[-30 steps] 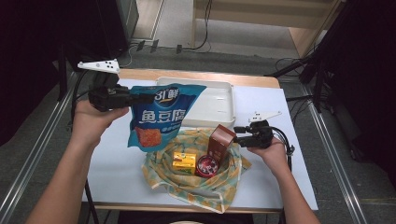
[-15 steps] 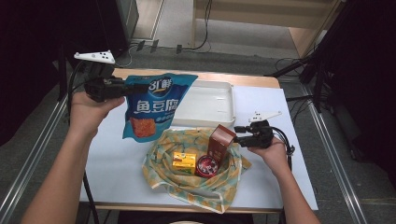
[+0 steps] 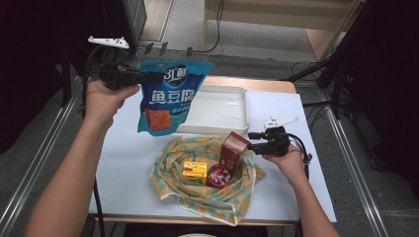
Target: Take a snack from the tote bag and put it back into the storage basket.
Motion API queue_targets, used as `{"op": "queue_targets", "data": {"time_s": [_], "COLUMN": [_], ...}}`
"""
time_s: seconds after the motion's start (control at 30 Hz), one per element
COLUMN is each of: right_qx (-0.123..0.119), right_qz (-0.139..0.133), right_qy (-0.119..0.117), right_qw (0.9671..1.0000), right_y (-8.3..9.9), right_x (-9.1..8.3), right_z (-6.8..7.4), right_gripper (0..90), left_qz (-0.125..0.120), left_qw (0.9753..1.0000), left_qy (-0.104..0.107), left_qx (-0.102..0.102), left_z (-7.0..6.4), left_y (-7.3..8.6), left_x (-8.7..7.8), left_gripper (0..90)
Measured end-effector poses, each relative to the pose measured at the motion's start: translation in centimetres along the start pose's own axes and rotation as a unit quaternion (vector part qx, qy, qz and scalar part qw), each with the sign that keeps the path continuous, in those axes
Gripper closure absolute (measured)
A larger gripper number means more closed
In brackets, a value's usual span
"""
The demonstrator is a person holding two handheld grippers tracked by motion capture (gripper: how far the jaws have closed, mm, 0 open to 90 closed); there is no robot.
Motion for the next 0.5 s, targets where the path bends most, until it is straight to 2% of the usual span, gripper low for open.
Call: {"op": "queue_targets", "data": {"time_s": [0.2, 0.3, 0.5], "right_qx": [-0.005, -0.005, -0.005], "right_qz": [0.002, 0.001, 0.002], "right_qy": [0.0, -0.001, 0.0], "right_qw": [1.0, 1.0, 1.0], "right_y": [0.0, 0.0, 0.1], "right_x": [0.1, 0.0, 0.0], "right_z": [0.1, 0.1, 0.0], "right_gripper": [46.1, 46.1, 46.1], "left_qz": [0.02, 0.012, 0.023], "left_qw": [0.9998, 0.9999, 0.9996], "left_qy": [-0.007, -0.006, -0.017], "left_qx": [0.005, -0.005, -0.004], "left_z": [1.1, 2.0, 3.4], "left_y": [-1.0, -1.3, -1.4], "left_x": [1.5, 2.2, 3.8], "left_gripper": [90.0, 90.0, 90.0]}}
Point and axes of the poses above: each handheld gripper's, and its own axes: x roughly forward along the jaws, y roughly out of its underside, z roughly to its left, the point moved 9 cm from there along x, roughly forward along the jaws, and after that the axes turned 14 degrees about x, right-handed, at the moved point
